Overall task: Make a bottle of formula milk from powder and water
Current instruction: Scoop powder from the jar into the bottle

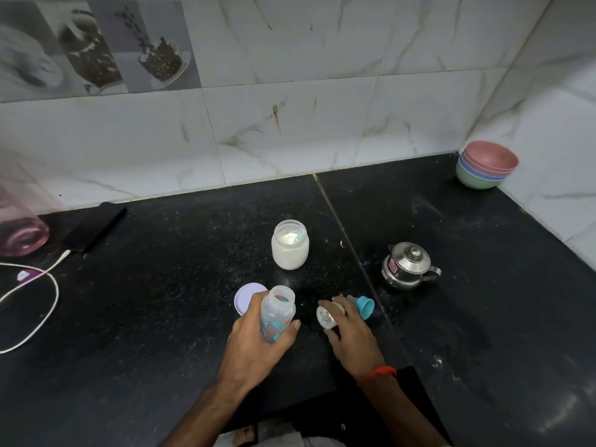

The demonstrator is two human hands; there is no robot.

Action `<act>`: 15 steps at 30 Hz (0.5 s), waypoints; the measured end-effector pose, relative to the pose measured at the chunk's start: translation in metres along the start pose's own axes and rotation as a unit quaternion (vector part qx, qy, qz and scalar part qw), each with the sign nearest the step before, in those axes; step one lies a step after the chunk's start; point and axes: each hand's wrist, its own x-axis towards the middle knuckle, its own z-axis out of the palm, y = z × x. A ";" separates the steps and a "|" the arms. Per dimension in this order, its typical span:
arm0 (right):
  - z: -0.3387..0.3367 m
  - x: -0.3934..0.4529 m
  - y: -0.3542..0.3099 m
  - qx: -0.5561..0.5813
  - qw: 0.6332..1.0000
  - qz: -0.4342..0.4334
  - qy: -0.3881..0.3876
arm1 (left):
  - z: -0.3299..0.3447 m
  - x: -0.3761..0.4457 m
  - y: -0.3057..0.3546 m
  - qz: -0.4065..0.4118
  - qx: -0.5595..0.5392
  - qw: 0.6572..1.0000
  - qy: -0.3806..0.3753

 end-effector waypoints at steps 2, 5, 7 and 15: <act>-0.001 0.001 0.001 0.052 0.999 0.005 0.010 | 0.000 -0.001 0.001 0.002 0.002 1.000 -0.001; -0.003 0.001 0.003 0.092 0.994 0.006 0.060 | -0.001 -0.001 0.000 0.008 0.003 1.000 -0.003; -0.003 -0.001 0.004 0.099 0.994 0.011 0.053 | -0.001 -0.001 0.000 0.010 0.003 1.000 -0.004; -0.011 -0.007 -0.002 0.169 0.983 0.027 0.062 | 0.004 0.000 0.001 0.017 0.015 1.000 -0.012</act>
